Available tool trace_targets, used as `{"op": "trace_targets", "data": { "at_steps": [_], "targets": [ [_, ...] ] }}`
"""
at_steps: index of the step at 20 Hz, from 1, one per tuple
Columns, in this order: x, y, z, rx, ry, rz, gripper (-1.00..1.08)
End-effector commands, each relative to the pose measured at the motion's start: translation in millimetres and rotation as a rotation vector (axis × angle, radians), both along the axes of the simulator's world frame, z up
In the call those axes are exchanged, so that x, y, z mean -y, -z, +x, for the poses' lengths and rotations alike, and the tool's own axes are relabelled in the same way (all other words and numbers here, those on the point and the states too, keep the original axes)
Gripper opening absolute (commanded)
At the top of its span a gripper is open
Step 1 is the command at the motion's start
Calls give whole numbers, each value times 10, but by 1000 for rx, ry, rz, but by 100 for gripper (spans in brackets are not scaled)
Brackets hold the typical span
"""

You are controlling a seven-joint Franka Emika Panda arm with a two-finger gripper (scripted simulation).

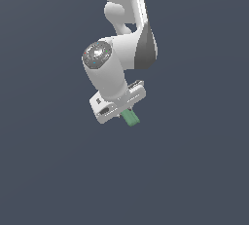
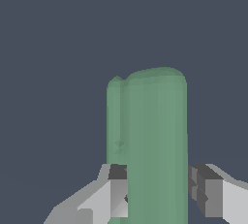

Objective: Pick up the object and move it to a goal position.

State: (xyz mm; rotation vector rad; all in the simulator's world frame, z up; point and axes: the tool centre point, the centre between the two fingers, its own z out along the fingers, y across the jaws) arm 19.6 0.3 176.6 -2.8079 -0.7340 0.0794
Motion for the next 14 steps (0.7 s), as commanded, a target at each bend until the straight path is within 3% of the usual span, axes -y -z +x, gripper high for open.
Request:
{"op": "trace_targets", "data": {
  "at_steps": [1,14],
  "targets": [
    [-28,-117,93,-2,0,1,-100],
    [-83,-342,288,-3,0,2,-100]
  ]
}}
